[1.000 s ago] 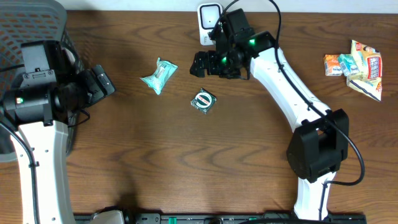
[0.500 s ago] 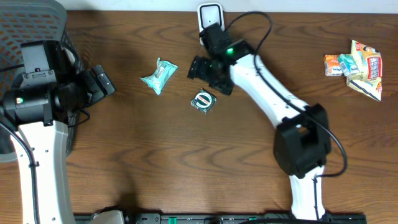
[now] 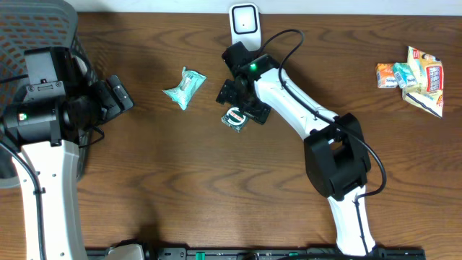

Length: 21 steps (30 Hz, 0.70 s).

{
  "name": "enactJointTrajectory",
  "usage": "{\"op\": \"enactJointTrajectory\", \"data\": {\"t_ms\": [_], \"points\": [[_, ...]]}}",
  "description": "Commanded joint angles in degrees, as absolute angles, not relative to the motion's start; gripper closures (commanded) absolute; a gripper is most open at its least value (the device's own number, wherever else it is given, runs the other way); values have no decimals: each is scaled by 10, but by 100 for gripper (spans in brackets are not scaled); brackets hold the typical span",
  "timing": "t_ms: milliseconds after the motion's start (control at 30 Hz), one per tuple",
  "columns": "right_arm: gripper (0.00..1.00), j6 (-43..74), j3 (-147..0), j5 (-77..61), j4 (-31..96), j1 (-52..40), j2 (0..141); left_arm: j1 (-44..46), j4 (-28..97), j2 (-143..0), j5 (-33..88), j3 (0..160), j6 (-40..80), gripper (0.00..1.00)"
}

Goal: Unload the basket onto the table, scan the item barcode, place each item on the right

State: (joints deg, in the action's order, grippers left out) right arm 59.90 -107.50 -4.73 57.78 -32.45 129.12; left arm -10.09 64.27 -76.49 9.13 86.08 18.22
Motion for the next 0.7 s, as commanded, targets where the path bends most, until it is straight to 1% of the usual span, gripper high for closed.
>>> {"op": "enactJointTrajectory", "data": {"t_ms": [0,667], "points": [[1,600,-1078,-25,580,-338,1294,-103,645,-766,94,873,183,3],[1,600,-1078,-6,591,-357,1305,-103,644,-766,94,873,183,2]]}}
